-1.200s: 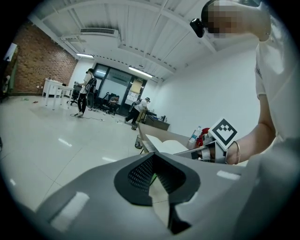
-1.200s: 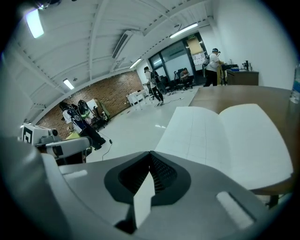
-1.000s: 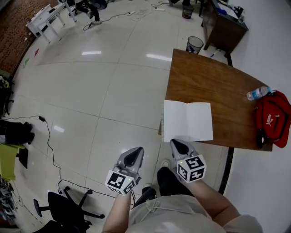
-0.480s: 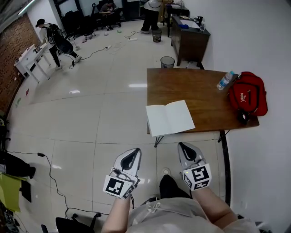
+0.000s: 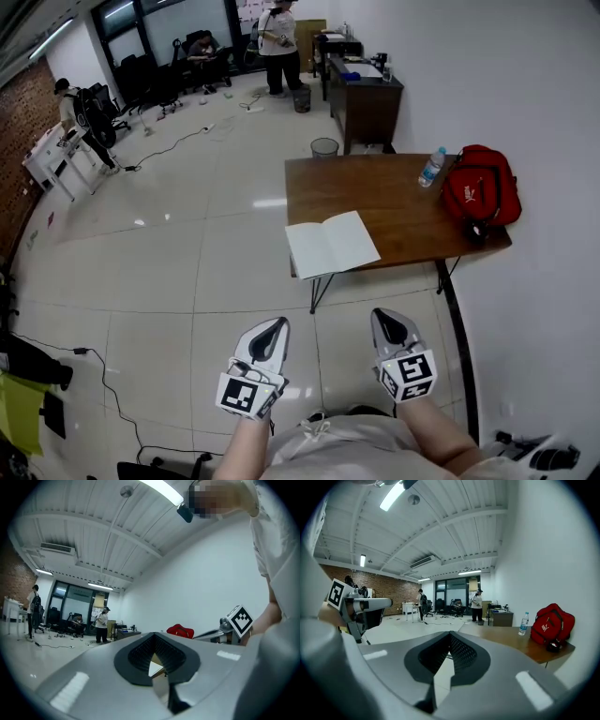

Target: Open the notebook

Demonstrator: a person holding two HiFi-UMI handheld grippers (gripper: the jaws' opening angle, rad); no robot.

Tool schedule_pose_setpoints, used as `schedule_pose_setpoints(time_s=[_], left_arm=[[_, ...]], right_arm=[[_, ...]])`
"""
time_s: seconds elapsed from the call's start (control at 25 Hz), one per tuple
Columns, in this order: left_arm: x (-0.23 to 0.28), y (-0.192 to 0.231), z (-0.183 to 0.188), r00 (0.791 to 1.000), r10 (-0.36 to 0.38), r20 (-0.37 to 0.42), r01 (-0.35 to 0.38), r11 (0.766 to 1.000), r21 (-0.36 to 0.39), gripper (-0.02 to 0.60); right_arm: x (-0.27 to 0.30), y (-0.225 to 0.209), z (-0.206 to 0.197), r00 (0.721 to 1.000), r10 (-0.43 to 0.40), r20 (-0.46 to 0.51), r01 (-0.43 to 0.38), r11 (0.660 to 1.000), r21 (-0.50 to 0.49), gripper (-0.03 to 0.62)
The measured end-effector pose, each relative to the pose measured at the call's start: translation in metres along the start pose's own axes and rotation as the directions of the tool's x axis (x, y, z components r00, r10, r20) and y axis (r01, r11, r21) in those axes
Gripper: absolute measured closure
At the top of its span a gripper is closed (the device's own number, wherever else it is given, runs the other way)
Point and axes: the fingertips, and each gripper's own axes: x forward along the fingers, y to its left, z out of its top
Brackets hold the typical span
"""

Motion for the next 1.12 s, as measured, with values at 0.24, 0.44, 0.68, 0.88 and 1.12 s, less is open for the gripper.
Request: schedule_pose_setpoints(time_s=[0.24,0.44,0.68,0.88,1.12], left_arm=[[0.000,-0.026,-0.001,1.000,0.009,0.006,-0.009,0.999,-0.030,0.577],[0.006,-0.051,-0.005,1.000,-0.010,0.002,0.010,1.000,-0.026,0.577],[0.006,-0.058,-0.008,1.000,0.005,-0.011,-0.005,1.000,-0.018,0.577],[0.006,-0.058,-0.012,0.999,0.025,-0.028,-0.025,0.999,-0.020,0.577],[0.012,-0.063,-0.012,1.000,0.019,-0.017,-0.020,0.999,-0.040,0.577]], right_arm=[[-0.022,-0.005,-0.009,0.999,0.029,-0.017,-0.029,1.000,0.002,0.591],[-0.034,-0.014,-0.016,0.999,0.043,-0.025,-0.042,0.999,0.014,0.591],[-0.039,-0.018,-0.016,0.998,0.063,-0.015,-0.063,0.998,0.024,0.591],[-0.040,-0.020,-0.016,0.997,0.073,-0.012,-0.072,0.997,0.026,0.591],[-0.038,-0.019,-0.017,0.996,0.088,-0.014,-0.088,0.996,0.024,0.591]])
